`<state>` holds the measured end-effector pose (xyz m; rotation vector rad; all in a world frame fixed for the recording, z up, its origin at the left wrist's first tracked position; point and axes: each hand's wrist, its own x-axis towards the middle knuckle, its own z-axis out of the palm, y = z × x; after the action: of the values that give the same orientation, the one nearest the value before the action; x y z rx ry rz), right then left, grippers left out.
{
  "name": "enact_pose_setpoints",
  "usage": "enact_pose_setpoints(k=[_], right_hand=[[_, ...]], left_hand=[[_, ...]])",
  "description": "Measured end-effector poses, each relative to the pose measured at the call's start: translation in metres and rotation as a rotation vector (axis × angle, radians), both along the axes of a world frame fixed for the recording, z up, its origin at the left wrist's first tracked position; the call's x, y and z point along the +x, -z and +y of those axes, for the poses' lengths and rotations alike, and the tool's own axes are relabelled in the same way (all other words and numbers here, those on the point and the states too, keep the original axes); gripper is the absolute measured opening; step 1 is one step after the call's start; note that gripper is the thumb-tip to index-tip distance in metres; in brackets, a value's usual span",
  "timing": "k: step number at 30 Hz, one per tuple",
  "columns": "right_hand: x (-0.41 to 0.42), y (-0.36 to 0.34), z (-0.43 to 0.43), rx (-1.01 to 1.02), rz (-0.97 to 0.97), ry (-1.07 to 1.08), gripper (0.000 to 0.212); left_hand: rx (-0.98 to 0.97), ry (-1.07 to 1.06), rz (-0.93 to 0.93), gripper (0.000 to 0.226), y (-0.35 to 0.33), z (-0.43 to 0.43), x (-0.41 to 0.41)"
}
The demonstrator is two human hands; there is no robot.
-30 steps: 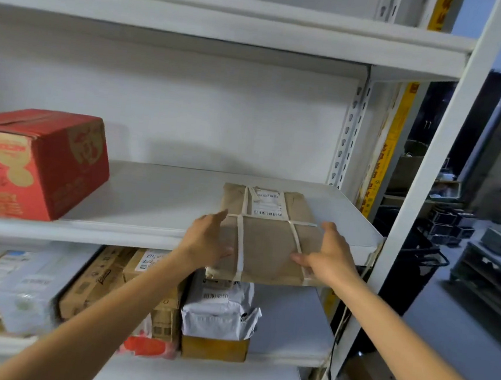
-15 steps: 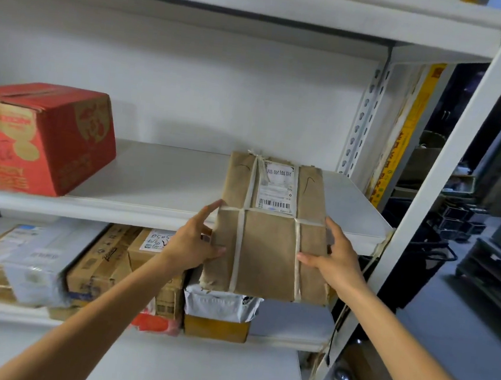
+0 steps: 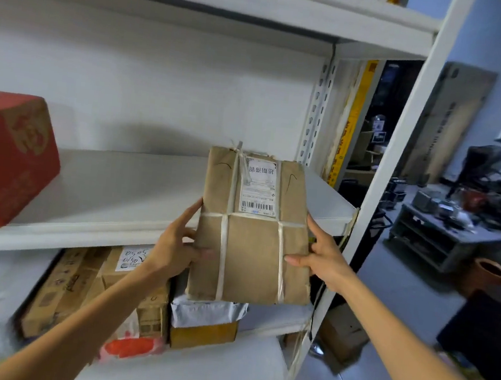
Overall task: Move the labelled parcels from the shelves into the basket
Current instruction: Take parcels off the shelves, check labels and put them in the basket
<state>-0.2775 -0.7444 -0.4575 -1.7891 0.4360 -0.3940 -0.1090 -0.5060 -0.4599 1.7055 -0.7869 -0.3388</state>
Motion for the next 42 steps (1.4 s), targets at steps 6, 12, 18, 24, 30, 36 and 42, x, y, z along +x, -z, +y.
enact_pose_setpoints(k=[6,12,18,24,30,36,42], right_hand=[[-0.036,0.024,0.047,-0.122,-0.067,0.289,0.114],[-0.137,0.032,0.107,-0.335,-0.105,0.664,0.111],[-0.278,0.036,0.207,-0.431,0.108,1.081,0.101],[-0.396,0.048,0.312,-0.360,0.118,1.499,0.111],[-0.492,0.059,0.438,-0.365,0.115,1.863,0.105],[-0.559,0.080,0.578,-0.272,0.112,2.218,0.110],[-0.596,0.098,0.652,-0.272,0.137,2.456,0.110]], left_hand=[[-0.081,0.200,-0.069,0.105,0.017,0.009,-0.004],[-0.214,0.591,-0.073,0.108,0.041,-0.025,-0.046],[-0.160,0.897,-0.052,0.118,0.077,-0.042,-0.167],[-0.175,1.244,-0.116,0.118,0.071,-0.032,-0.306],[-0.164,1.560,-0.196,0.120,0.061,0.008,-0.460],[-0.116,1.963,-0.176,0.120,0.075,0.090,-0.606],[-0.040,2.237,-0.106,0.118,0.094,0.145,-0.717]])
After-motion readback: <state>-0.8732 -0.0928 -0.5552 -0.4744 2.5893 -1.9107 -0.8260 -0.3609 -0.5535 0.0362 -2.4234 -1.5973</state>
